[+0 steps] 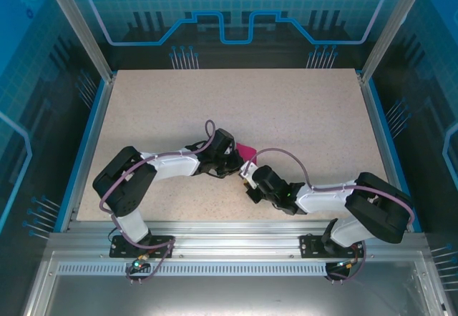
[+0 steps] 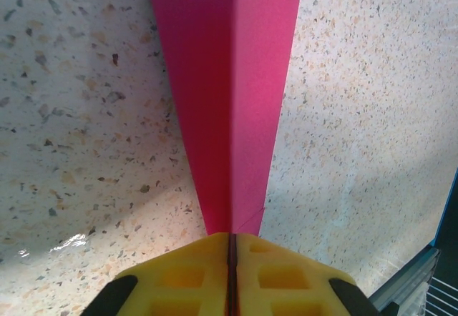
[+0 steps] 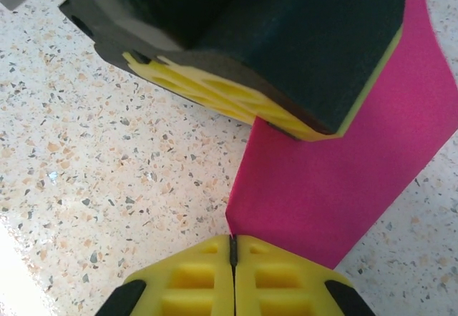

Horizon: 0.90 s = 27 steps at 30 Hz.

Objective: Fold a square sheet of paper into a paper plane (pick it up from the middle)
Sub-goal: Fold the wing for the fifth time at the center of the table.

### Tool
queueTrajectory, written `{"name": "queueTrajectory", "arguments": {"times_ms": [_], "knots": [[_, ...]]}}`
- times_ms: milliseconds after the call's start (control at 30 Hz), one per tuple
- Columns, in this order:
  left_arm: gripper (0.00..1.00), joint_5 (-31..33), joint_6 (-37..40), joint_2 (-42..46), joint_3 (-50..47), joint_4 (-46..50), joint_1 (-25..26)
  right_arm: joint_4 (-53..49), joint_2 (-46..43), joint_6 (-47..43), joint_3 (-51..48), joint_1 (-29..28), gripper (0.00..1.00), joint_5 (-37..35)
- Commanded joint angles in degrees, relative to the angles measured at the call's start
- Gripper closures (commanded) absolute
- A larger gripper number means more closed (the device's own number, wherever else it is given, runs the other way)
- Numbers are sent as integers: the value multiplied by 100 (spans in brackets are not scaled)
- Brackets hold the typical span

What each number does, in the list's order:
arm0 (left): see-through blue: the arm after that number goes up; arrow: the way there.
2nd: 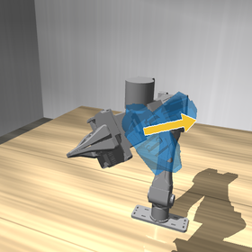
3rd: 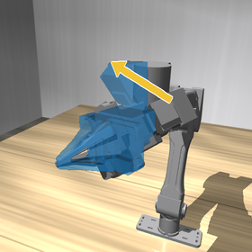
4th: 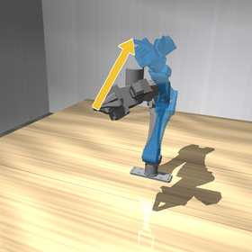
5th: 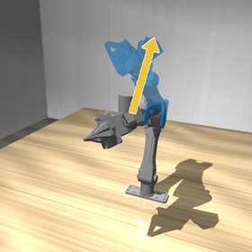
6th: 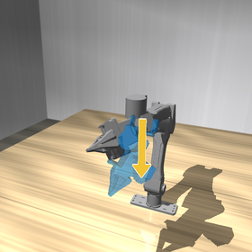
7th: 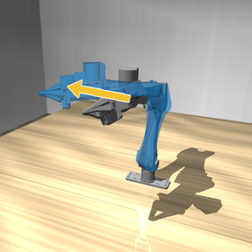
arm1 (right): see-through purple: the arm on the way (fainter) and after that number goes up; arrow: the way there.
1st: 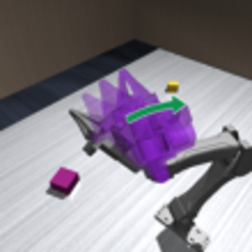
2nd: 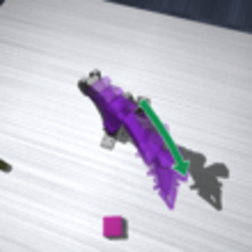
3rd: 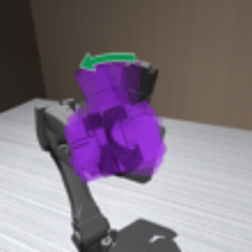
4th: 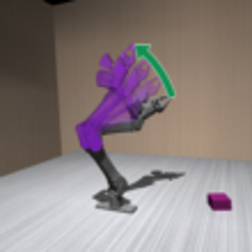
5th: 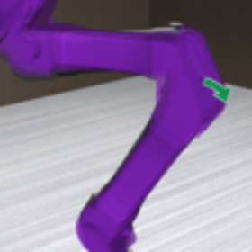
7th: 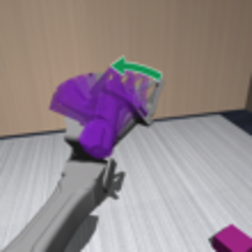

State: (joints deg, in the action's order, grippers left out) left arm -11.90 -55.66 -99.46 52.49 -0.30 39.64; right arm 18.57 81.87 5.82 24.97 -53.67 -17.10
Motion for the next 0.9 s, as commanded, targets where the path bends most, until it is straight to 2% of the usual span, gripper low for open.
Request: {"name": "queueTrajectory", "arguments": {"times_ms": [0,133,267,300,567,867], "knots": [[86,-134,-67,-8,194,106,45,93,-72,304,-95,208,97,403],[71,-31,-92,188,142,113,49,219,-210,483,-234,448,97,871],[50,197,-113,516,17,114,47,396,-358,791,-414,750,96,1279],[48,229,-109,572,0,135,49,453,-408,862,-462,821,96,1375],[46,115,-121,674,-124,-95,59,864,-568,1652,-724,1563,95,2400],[57,-174,33,388,34,-335,203,1044,-348,2775,-884,2346,93,3061]]}}
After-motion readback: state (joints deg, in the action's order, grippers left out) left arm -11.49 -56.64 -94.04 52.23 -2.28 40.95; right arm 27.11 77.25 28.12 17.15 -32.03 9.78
